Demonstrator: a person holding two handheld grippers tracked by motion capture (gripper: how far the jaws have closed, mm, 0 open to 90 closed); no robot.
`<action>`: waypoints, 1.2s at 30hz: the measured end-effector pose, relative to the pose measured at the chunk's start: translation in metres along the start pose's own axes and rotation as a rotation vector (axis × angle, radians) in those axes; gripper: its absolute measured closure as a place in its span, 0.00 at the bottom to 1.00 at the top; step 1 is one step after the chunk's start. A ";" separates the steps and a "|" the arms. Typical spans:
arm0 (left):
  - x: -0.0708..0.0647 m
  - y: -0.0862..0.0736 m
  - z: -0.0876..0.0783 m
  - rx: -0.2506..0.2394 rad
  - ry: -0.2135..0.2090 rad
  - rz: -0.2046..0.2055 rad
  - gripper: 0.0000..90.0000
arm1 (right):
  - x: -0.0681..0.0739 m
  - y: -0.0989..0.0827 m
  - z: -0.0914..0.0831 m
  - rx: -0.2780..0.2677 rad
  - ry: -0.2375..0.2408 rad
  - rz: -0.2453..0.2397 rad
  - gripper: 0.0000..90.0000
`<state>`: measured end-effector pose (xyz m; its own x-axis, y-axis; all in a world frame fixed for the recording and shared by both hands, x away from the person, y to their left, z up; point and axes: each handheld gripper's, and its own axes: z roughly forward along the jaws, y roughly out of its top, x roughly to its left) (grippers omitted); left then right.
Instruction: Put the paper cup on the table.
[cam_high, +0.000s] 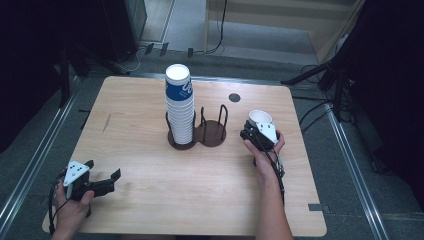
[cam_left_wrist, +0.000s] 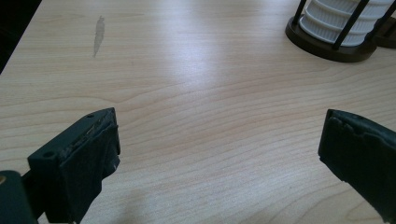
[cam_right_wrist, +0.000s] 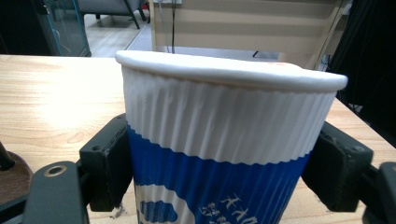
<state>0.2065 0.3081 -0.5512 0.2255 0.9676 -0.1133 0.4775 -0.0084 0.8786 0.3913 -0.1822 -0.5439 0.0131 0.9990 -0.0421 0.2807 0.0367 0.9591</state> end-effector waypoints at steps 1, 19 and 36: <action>0.000 0.000 0.000 0.002 0.000 0.000 0.00 | 0.000 0.000 0.000 0.006 0.000 0.000 0.22; 0.000 0.000 0.000 0.004 0.002 0.002 0.00 | 0.000 -0.001 -0.005 0.045 0.038 -0.014 0.14; 0.000 0.000 0.000 0.006 0.003 0.003 0.00 | -0.012 0.014 -0.024 0.033 0.140 0.043 0.00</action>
<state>0.2069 0.3080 -0.5512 0.2242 0.9684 -0.1089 0.4815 -0.0129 0.8763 0.3722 -0.1933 -0.5233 -0.1071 0.9934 0.0408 0.3141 -0.0052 0.9494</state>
